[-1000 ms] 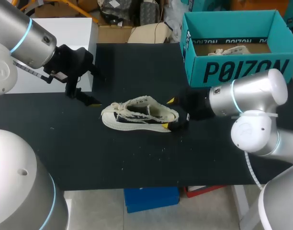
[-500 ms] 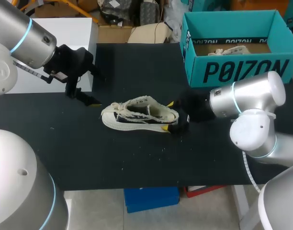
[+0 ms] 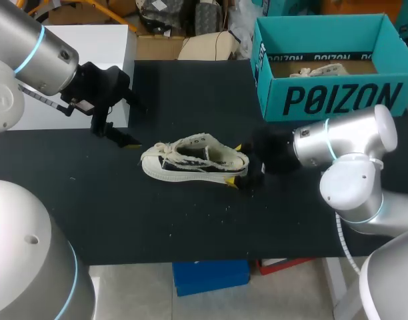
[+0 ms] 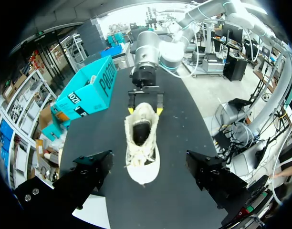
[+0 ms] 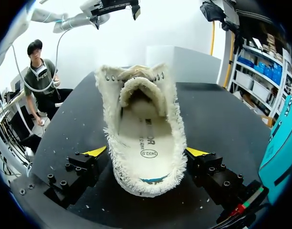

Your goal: Take the shoe out of the shoebox, open the shoe tongue, remove and reinsert the insole, then place the shoe into the shoebox

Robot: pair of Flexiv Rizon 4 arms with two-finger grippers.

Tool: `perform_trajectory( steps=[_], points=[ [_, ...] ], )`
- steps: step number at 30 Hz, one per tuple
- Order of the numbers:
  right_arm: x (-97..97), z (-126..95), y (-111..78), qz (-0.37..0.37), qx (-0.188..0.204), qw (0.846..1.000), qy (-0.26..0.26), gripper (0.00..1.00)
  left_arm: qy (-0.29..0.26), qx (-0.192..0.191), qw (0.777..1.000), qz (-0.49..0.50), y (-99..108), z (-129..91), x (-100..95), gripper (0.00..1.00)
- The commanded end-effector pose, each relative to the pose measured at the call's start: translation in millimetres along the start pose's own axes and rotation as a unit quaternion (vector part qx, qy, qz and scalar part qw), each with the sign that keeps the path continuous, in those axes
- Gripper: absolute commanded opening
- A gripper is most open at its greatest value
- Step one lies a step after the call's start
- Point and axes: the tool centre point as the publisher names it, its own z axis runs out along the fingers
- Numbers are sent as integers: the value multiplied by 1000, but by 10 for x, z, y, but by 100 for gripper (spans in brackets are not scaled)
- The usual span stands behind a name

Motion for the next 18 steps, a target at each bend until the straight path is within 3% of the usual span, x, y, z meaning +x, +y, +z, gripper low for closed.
perform_trajectory(
  steps=[1,3,4,5,6,11,14,17,18],
  points=[
    [-7,22,-25,-2,-8,1000,5,100,-2,1,1000,1,10,11,8,100],
    [-6,23,-31,-4,-14,1000,11,100,-2,1,1000,1,10,11,8,100],
    [-1,25,-32,-7,-13,1000,11,38,-2,1,1000,1,10,11,8,100],
    [1,27,-33,-10,-10,1000,6,10,-2,1,1000,1,10,11,8,100],
    [1,27,-33,-10,-10,1000,6,0,-2,1,1000,1,10,11,8,100],
    [1,27,-33,-10,-10,1000,6,0,-2,1,1000,1,10,11,8,100],
    [1,27,-33,-10,-10,1000,6,0,-57,-64,994,-67,-31,-51,-52,100],
    [1,27,-33,-10,-10,1000,6,0,-114,-176,969,-133,-105,-101,-58,100],
    [1,27,-33,-10,-10,1000,6,0,-118,-186,963,-155,-121,-99,-57,100]
  ],
)
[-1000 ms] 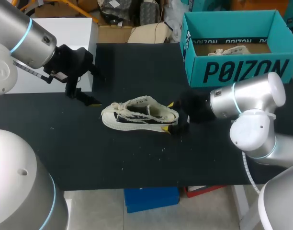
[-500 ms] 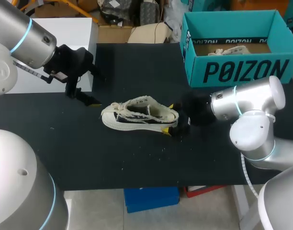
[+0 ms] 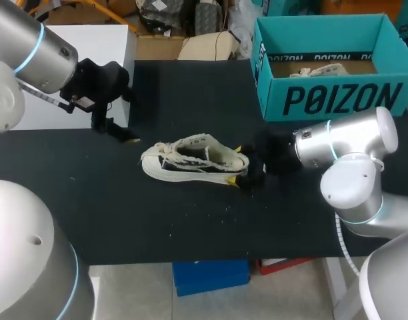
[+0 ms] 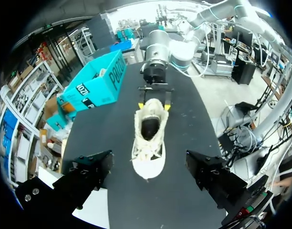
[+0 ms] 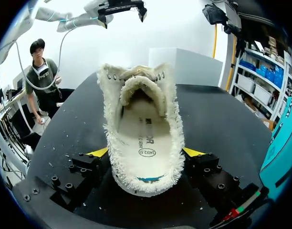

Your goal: Take the shoe out of the shoebox, open the shoe tongue, remove and reinsert the insole, then place the shoe into the shoebox

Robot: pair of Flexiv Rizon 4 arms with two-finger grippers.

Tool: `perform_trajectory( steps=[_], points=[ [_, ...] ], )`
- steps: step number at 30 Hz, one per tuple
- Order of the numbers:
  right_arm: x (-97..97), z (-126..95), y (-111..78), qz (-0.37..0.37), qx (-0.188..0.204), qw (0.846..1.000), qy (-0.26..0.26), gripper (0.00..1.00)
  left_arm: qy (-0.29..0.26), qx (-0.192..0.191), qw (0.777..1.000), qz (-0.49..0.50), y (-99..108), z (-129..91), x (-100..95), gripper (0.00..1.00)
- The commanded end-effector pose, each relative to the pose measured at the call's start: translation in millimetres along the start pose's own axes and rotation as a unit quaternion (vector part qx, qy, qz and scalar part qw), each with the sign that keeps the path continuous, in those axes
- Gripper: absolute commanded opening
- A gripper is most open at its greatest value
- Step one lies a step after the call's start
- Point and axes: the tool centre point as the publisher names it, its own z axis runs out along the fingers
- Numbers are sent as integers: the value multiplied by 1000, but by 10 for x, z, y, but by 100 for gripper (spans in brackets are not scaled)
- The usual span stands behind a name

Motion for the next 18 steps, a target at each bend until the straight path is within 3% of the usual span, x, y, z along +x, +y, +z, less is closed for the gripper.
perform_trajectory(
  steps=[1,3,4,16,18],
  points=[
    [5,19,-12,0,0,1000,-1,0,-90,-185,970,-131,-177,-36,92,100],
    [5,19,-12,0,0,1000,-1,0,-77,-181,969,-151,-196,2,94,100],
    [5,19,-12,0,0,1000,-1,0,-38,-124,986,-101,-276,26,130,100],
    [5,19,-12,0,0,1000,-1,0,-38,-124,986,-101,-276,26,130,100],
    [5,19,-12,0,0,1000,-1,0,-7,-106,979,-173,-348,44,69,100]
  ],
)
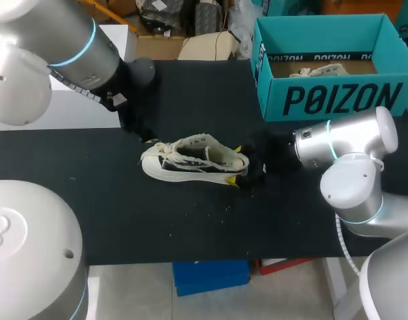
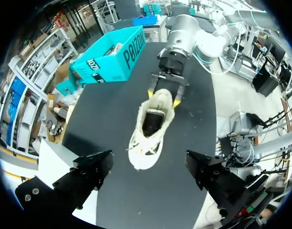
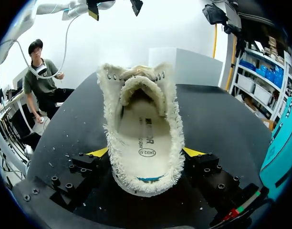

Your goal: Take the shoe out of the shoebox, open the shoe tongue, remove and reinsert the insole, then place the shoe into the shoebox

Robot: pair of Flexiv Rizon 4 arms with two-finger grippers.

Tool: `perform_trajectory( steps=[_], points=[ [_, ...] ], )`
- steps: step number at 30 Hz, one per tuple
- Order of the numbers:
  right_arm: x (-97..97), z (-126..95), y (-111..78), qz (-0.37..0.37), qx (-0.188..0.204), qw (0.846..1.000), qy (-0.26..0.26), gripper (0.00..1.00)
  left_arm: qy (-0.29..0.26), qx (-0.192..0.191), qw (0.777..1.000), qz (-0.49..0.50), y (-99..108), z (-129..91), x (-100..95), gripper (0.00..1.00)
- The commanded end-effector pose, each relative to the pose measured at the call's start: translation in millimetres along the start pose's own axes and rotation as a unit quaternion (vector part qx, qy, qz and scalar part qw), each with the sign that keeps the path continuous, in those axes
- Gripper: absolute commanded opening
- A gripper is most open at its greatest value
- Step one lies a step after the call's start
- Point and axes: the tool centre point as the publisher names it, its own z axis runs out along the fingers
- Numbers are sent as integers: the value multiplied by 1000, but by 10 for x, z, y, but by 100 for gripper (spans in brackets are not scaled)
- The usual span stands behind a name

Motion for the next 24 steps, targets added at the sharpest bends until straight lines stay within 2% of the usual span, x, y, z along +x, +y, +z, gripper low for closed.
perform_trajectory(
  steps=[1,2,4,5,6,21,22,24],
  points=[
    [7,19,-14,0,0,1000,-1,0,31,-10,995,-90,-138,44,-63,100],
    [7,19,-14,0,0,1000,-1,0,28,-50,987,-149,-220,91,-90,100],
    [7,19,-14,0,0,1000,-1,0,44,-85,955,-282,-317,170,-151,100],
    [7,19,-14,0,0,1000,-1,0,50,-124,928,-346,-331,218,-168,100],
    [7,19,-14,0,0,1000,-1,0,14,-182,907,-379,-325,273,-169,100],
    [7,19,-14,0,0,1000,-1,0,14,-182,907,-379,-325,273,-169,100],
    [7,19,-14,0,0,1000,-1,0,-13,-202,894,-400,-384,332,-174,100],
    [7,19,-14,0,0,1000,-1,0,-47,-206,886,-414,-492,412,-125,100]
  ],
)
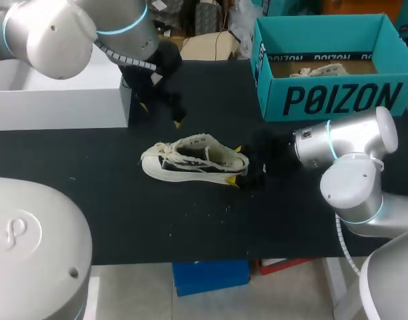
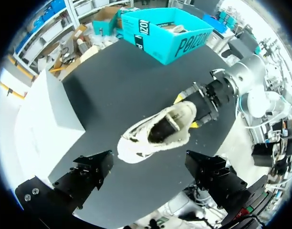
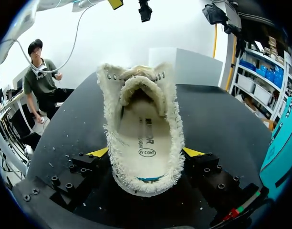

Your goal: Take the shoe out of the shoebox, open the shoe tongue, remove and reinsert the insole, then place the shoe into the shoebox

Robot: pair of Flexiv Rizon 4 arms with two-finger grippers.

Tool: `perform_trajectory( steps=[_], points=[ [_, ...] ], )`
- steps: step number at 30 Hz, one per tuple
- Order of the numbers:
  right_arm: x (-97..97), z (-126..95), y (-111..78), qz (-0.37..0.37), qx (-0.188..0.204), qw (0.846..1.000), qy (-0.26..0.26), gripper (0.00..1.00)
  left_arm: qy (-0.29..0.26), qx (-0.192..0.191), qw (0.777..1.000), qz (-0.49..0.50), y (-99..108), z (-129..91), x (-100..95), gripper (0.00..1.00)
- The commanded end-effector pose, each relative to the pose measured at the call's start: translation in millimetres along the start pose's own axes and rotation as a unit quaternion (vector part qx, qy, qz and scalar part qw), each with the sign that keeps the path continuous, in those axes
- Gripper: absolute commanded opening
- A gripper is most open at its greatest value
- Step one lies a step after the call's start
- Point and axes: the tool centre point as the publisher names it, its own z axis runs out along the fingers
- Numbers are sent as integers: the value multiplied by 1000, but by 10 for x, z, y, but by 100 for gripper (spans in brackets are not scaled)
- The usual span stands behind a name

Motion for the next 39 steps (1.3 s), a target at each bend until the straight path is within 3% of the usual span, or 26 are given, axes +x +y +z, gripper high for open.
perform_trajectory(
  steps=[1,9,15,24,39],
  points=[
    [7,20,-15,0,0,1000,-1,0,-62,-71,990,-103,-195,115,221,100],
    [7,20,-15,0,0,1000,-1,0,-80,-62,982,-158,-273,332,352,100],
    [7,20,-15,0,0,1000,-1,0,-53,-56,982,-172,-288,476,368,100],
    [7,20,-15,0,0,1000,-1,0,-104,-131,959,-230,-411,716,445,100],
    [7,20,-15,0,0,1000,-1,0,-164,-150,948,-230,-369,1024,629,100]
  ],
)
